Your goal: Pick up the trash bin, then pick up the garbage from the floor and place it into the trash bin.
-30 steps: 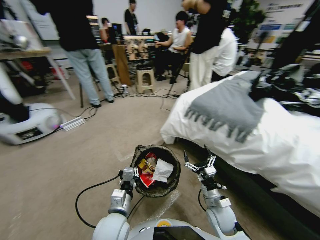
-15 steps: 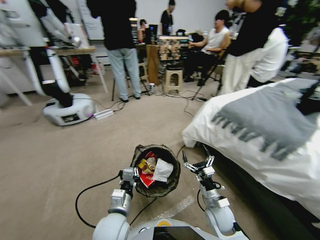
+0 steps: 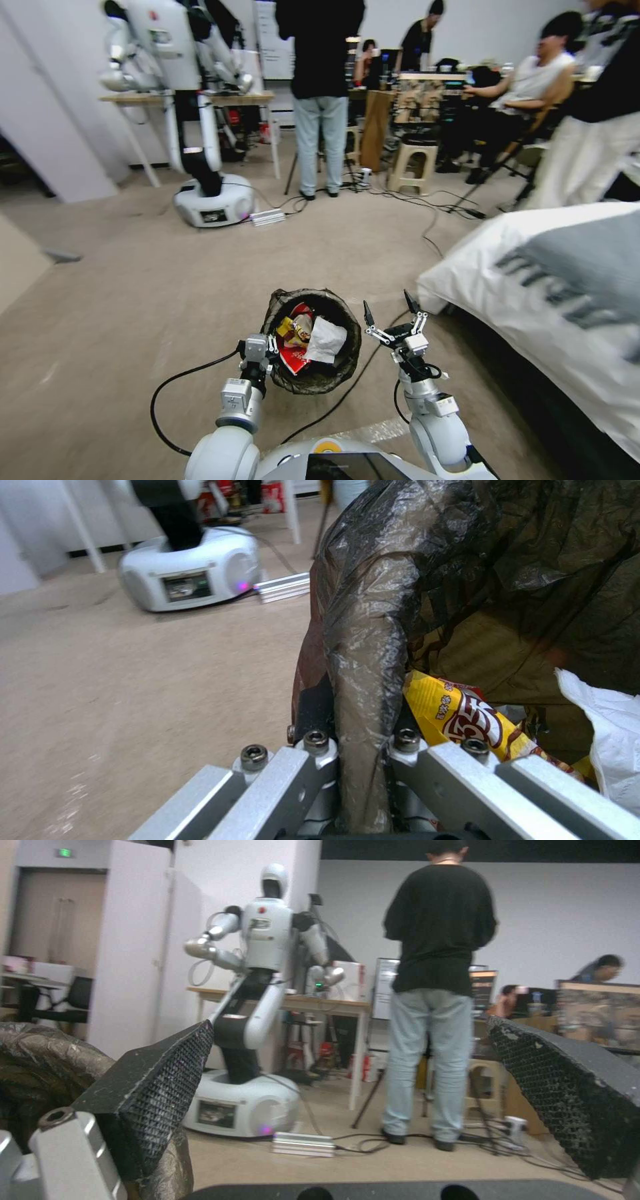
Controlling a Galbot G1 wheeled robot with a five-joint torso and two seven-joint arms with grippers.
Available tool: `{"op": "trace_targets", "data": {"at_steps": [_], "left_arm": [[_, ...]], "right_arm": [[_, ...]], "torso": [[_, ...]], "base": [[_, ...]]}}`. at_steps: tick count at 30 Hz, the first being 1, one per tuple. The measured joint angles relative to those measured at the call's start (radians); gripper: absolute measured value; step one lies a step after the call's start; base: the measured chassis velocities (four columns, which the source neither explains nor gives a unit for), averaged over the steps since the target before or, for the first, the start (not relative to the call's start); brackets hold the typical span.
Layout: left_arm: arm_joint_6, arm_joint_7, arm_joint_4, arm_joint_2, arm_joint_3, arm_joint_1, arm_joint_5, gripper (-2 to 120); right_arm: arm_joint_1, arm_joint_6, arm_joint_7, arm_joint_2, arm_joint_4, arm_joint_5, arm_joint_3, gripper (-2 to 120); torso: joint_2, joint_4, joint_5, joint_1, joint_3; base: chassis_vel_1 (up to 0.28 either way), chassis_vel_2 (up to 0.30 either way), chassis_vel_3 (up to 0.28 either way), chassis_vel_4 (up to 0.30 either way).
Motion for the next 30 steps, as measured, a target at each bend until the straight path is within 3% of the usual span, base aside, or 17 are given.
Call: {"op": "trace_targets", "data": {"at_steps": [18, 23, 30], "left_arm": [[-0.004, -0.023, 0.004, -0.002, -0.006, -0.001, -0.002, 0], [0.086, -0.112, 0.005, -0.002, -0.022, -0.008, -0.041, 0], [0.186, -0.174, 0.029, -0.003, -0.049, -0.037, -0.108, 0]], "right_arm": [[-0.003, 0.005, -0.001, 0.002, -0.004, 0.000, 0.003, 100], [-0.003, 0.007, -0.002, 0.003, -0.002, 0.000, 0.003, 100], [-0.001, 0.009, -0.002, 0.004, -0.004, 0.001, 0.000, 100]], "torso": [[0.000, -0.0001, 0.0000, 0.000, 0.000], [0.000, 0.0001, -0.0001, 0.000, 0.000], [0.000, 0.0000, 0.0000, 0.000, 0.000]], "base": [[0.035, 0.036, 0.028, 0.031], [0.000, 0.000, 0.000, 0.000], [0.000, 0.000, 0.000, 0.000]]}}
